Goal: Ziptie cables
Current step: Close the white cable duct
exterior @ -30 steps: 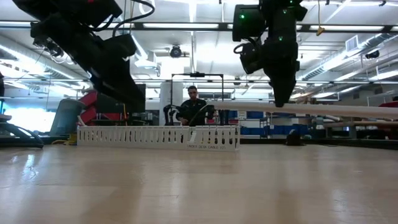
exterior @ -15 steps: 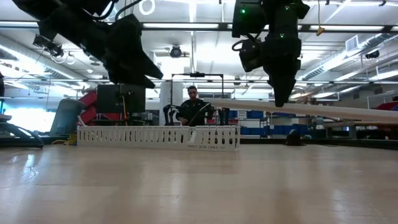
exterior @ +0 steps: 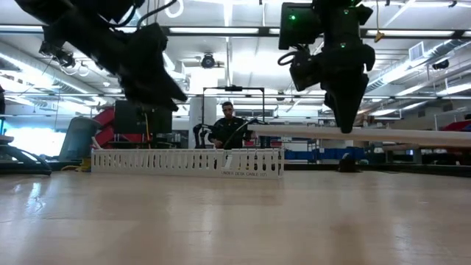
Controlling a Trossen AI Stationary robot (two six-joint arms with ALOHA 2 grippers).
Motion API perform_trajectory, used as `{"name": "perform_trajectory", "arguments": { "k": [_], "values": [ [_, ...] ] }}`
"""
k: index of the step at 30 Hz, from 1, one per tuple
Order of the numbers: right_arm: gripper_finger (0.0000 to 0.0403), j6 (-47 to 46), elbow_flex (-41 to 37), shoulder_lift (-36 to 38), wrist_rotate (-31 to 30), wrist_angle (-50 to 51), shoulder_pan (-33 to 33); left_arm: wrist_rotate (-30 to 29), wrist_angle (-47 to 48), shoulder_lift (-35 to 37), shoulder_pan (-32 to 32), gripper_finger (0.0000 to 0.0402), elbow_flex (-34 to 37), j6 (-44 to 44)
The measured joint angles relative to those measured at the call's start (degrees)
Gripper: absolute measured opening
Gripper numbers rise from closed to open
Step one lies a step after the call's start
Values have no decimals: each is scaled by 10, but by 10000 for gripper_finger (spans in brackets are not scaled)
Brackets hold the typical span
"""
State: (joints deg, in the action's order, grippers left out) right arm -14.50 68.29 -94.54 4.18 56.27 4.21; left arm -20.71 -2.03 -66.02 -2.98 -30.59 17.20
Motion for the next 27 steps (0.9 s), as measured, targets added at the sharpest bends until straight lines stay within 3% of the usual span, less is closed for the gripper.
{"name": "perform_trajectory", "arguments": {
  "k": [4, 9, 13, 27],
  "values": [
    [199, 5, 0, 0, 2, 0, -4, 13, 34, -21, 1, 343, 0, -2],
    [199, 4, 0, -2, 5, -1, -4, 60, 9, -73, 15, 343, 0, -2],
    [199, -3, 0, -23, 23, 5, -4, 64, -13, -102, 22, 343, 0, -4],
    [199, 10, -1, -55, 30, -14, -5, 64, -23, -103, 24, 343, 0, -7]
  ]
}}
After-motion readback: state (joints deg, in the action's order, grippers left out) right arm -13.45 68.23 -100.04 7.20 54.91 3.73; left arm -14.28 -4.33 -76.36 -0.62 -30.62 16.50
